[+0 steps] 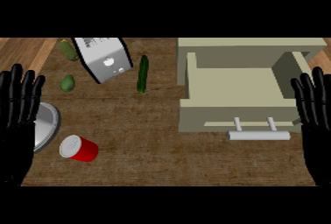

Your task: Pick up the can, place it into the drawer and close the drawer

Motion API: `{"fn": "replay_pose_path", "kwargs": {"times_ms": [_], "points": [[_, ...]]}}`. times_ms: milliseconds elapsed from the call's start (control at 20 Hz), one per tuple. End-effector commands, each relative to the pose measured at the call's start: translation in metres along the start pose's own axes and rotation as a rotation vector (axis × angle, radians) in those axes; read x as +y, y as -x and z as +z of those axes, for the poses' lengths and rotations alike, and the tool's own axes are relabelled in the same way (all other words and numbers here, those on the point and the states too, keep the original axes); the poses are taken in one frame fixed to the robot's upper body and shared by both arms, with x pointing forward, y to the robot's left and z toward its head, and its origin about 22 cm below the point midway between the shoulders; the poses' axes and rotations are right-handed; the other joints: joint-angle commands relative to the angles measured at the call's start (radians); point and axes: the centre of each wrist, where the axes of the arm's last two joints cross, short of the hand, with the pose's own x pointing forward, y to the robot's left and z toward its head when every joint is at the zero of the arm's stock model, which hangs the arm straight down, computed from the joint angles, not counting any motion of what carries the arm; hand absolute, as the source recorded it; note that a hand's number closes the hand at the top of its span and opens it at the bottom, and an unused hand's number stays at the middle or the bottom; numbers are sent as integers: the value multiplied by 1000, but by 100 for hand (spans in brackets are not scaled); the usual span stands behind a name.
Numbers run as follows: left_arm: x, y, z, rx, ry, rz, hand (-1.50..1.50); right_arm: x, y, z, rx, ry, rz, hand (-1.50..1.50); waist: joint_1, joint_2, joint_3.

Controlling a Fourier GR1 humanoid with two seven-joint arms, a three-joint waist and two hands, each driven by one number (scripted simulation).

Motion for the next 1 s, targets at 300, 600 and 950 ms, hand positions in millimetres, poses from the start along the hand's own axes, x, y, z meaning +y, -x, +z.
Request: {"fn": "replay_pose_path", "kwargs": {"times_ms": [300,600,950], "points": [[-3,10,29,178,768,275,-150,-6,25,21,236,87,3,-150,-13,31,-13],[77,5,42,238,913,326,-150,-24,18,31,317,117,26,-150,11,16,-11],[147,-4,46,238,895,350,-150,-18,8,40,334,106,10,-150,8,15,-10]]}}
